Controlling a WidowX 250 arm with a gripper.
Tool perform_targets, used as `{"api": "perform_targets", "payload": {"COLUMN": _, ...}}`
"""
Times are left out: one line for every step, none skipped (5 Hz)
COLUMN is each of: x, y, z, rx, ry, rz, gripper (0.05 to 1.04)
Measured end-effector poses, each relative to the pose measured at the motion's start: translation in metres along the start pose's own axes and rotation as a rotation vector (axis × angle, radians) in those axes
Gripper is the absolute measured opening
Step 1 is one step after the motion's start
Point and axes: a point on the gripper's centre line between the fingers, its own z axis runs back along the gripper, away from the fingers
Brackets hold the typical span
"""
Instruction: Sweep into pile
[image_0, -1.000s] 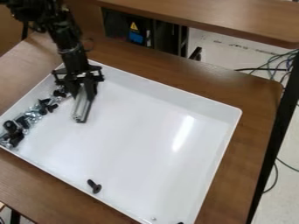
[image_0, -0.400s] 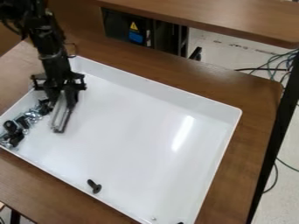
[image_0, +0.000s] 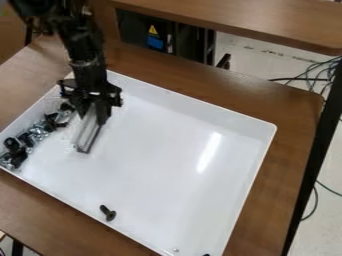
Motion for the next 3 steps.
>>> {"api": "perform_targets", "payload": {"x": -0.004, "y": -0.008, "z": -0.004, "rx": 0.016, "ry": 0.009, "rz": -0.010, "gripper": 0.353}}
{"api": "perform_targets", "payload": {"x": -0.009, "y": -0.021, "z": -0.009, "rx": 0.038, "ry": 0.020, "rz": -0.033, "gripper": 0.353}}
{"api": "perform_targets", "payload": {"x": -0.020, "y": -0.030, "z": -0.021, "rx": 0.050, "ry": 0.024, "rz": -0.038, "gripper": 0.402}}
